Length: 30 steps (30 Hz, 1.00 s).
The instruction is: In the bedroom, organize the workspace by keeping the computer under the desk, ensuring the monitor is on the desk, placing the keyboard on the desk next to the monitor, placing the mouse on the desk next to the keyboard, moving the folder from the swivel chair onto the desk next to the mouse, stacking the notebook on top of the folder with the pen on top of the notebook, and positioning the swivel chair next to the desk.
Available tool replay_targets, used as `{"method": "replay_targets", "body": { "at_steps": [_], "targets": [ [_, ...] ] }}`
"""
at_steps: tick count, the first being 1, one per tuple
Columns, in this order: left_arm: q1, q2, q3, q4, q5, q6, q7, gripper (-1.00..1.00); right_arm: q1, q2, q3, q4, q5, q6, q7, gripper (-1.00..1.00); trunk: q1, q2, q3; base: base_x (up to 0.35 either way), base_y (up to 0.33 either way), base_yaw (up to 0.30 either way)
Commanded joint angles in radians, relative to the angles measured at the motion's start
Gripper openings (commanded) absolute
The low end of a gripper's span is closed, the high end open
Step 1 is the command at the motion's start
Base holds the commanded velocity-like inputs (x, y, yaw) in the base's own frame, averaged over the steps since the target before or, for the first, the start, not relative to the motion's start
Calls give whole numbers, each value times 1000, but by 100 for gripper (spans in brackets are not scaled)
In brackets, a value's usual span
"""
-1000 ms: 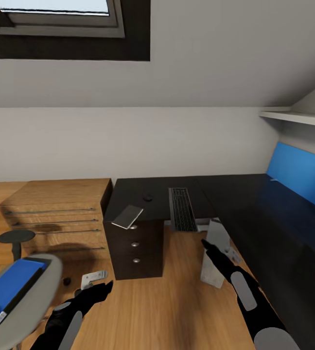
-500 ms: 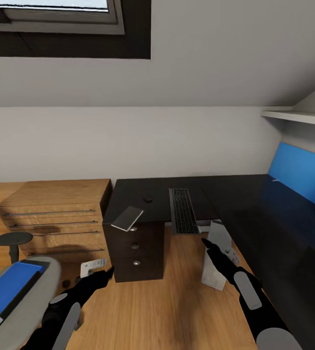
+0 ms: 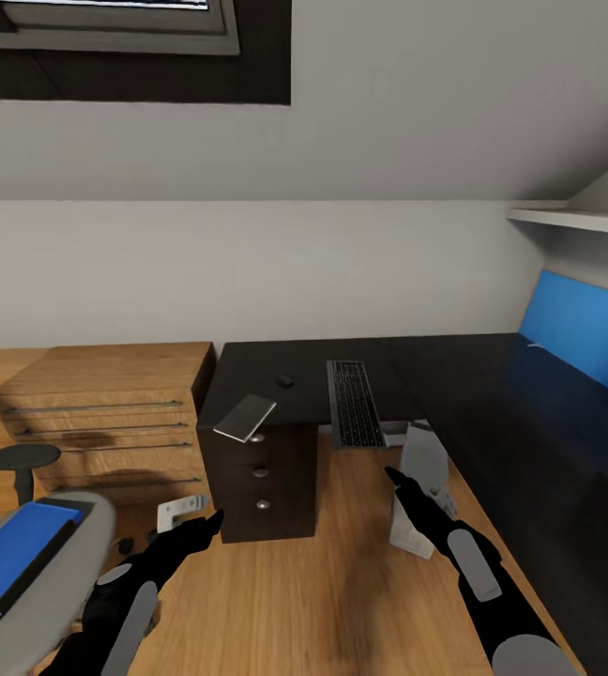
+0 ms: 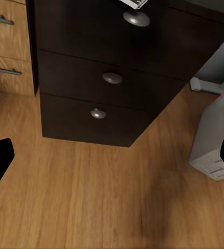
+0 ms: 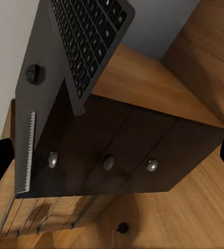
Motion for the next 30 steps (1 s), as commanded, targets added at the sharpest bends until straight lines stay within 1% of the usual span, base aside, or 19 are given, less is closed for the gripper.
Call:
{"method": "replay_targets", "body": {
  "at_steps": [1,3,5,7,8,9,11,13,17,25,26,29,30],
  "targets": [
    [-1,-1,-2,-2,10,4,10,100,-1,1,-5,0,-4,8,3,100,4,-8,-4,0,0,0],
    [0,-7,-2,-2,10,5,10,100,-1,0,1,-1,-4,11,3,100,12,-22,-11,0,0,0],
    [0,-11,-2,-2,10,6,10,100,-1,-1,21,-2,-4,12,3,100,19,-36,-17,0,0,0],
    [0,-15,-2,-3,11,19,10,100,-1,-2,71,-3,-4,12,3,100,27,-50,-23,0,0,0],
    [0,-16,-2,-3,11,26,10,100,-1,-2,84,-3,-3,13,3,100,31,-57,-26,0,0,0],
    [1,-18,-2,-3,10,49,10,100,-1,-3,110,-2,-5,13,5,100,35,-64,-29,0,0,0],
    [1,-20,-2,-3,10,68,10,100,-1,-4,122,-1,-8,13,10,100,42,-78,-36,0,0,0],
    [1,-24,-2,-3,10,78,10,100,-1,-5,129,-1,-10,14,22,100,50,-92,-42,0,0,0],
    [1,-29,-2,-3,10,87,10,100,-1,-5,133,0,-20,16,92,100,65,-120,-54,0,0,0],
    [1,-29,-2,-3,10,89,10,100,-1,-3,131,-2,-35,21,192,100,96,-176,-79,0,0,0],
    [1,-30,-2,-3,10,89,10,100,-1,-2,130,-1,-45,21,206,100,100,-183,-83,0,0,0],
    [1,-30,-2,-2,10,89,10,100,-1,0,130,0,-66,21,216,100,111,-204,-92,0,0,0],
    [1,-30,-2,-2,10,89,10,100,-1,1,131,1,-79,18,218,100,115,-211,-95,0,0,0]
  ]
}}
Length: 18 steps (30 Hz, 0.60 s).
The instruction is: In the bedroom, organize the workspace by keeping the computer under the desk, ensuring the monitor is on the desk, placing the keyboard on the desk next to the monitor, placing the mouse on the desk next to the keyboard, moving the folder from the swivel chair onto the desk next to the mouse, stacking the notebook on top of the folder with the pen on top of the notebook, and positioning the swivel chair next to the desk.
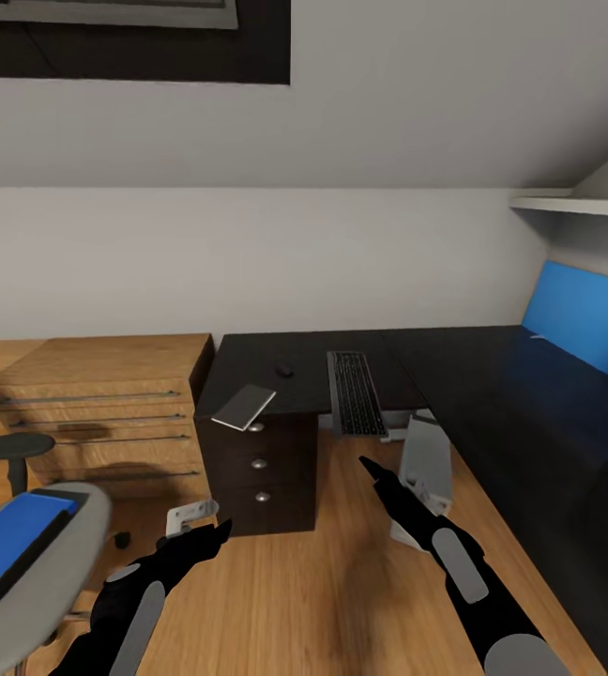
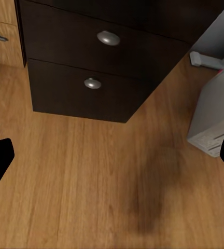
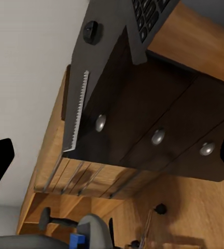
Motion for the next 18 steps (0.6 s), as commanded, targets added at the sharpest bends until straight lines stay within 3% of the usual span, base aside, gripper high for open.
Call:
{"method": "replay_targets", "body": {
  "at_steps": [1,12,15,16,17,18],
  "targets": [
    [-1,0,-1,-1,11,4,9,100,-1,2,-3,0,-14,7,2,100,4,-8,-4,0,0,0],
    [-1,0,0,-1,9,4,9,100,-1,8,-5,2,-40,-5,1,100,46,-85,-39,0,0,0],
    [-1,0,-1,-1,9,4,9,100,-1,8,-13,3,-67,-6,1,100,58,-106,-48,0,0,0],
    [-1,0,-1,-1,9,4,9,100,-1,7,-28,5,-107,-6,1,100,61,-113,-51,0,0,0],
    [-1,0,-1,-1,10,4,9,100,-1,5,-56,27,-196,-4,1,100,65,-120,-54,0,0,0],
    [-1,0,-1,-1,10,4,9,100,-1,4,-60,34,-213,-5,0,100,69,-127,-57,0,0,0]
  ]
}}
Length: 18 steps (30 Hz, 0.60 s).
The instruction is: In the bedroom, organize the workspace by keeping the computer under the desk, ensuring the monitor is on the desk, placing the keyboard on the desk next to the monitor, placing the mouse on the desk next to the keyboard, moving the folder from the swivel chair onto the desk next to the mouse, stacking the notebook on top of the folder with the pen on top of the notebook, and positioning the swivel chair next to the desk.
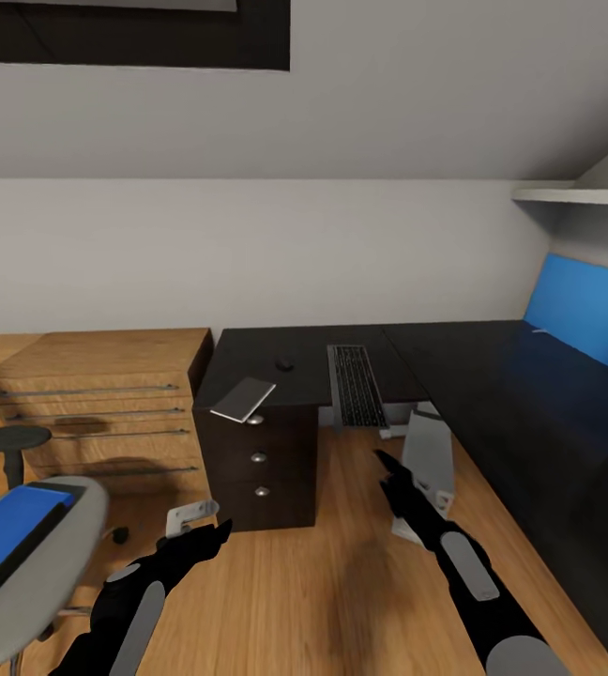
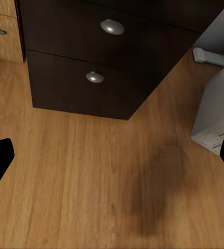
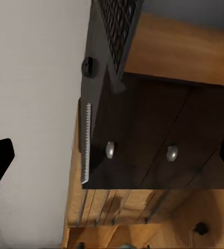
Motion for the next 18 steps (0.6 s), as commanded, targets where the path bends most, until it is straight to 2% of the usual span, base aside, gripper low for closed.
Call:
{"method": "replay_targets", "body": {
  "at_steps": [1,2,7,10,18],
  "targets": [
    [-1,0,-1,-1,11,4,9,100,-1,1,-9,6,-26,10,1,100,4,-8,-4,0,0,0],
    [-1,0,-1,-1,11,4,9,100,-1,0,-14,17,-59,10,1,100,8,-15,-7,0,0,0],
    [-1,0,-1,-1,10,4,9,100,-1,1,-22,30,-139,9,3,100,27,-50,-23,0,0,0],
    [-1,0,-1,-1,11,4,9,100,-1,2,-21,30,-157,9,5,100,38,-71,-32,0,0,0],
    [-1,-4,-1,5,10,4,9,100,-1,1,-19,34,-167,12,2,100,69,-127,-57,0,0,0]
  ]
}}
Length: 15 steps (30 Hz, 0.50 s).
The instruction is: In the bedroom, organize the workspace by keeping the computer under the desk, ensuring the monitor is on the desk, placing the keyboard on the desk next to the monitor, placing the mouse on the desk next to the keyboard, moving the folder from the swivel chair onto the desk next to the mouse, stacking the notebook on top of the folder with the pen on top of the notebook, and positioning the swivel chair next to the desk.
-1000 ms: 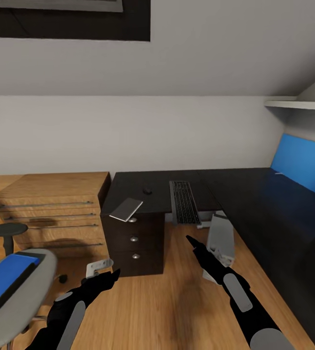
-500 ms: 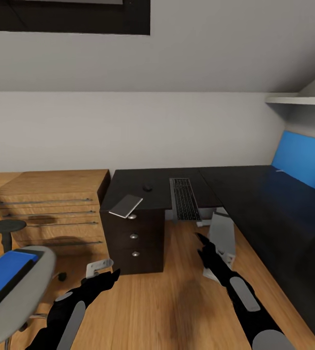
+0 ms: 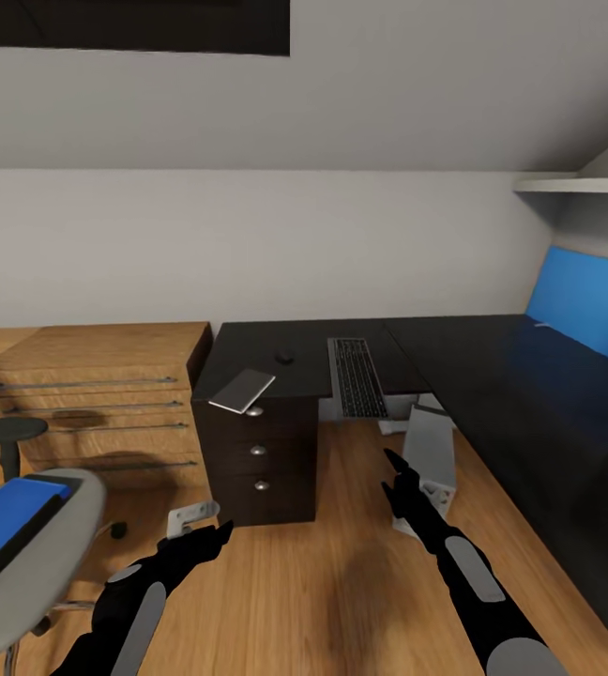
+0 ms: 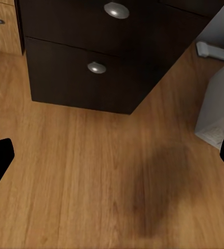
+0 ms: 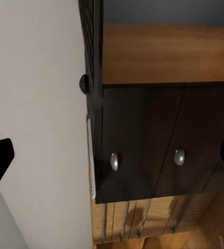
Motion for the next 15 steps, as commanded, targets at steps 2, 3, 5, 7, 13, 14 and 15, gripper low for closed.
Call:
{"method": "replay_targets", "body": {
  "at_steps": [2,3,5,7,13,14,15],
  "targets": [
    [-1,0,-1,0,11,4,9,100,-1,2,-4,0,-8,10,2,100,8,-15,-7,0,0,0],
    [-1,-1,-1,2,10,5,9,100,-1,4,-1,-3,-7,5,2,100,12,-22,-10,0,0,0],
    [-1,-1,-1,3,11,5,9,100,-1,4,-1,-4,-6,5,3,100,19,-36,-17,0,0,0],
    [-1,-1,-1,3,11,5,9,100,-1,4,-1,-5,-6,6,3,100,27,-50,-23,0,0,0],
    [-1,-7,-1,16,10,4,9,100,-1,4,0,-5,-4,7,7,100,38,-71,-32,0,0,0],
    [-1,-7,-1,18,9,4,9,100,-1,3,0,-5,-4,9,7,100,38,-71,-32,0,0,0],
    [-1,-7,-1,19,9,4,9,100,-1,2,0,-5,-3,10,7,100,38,-71,-32,0,0,0]
  ]
}}
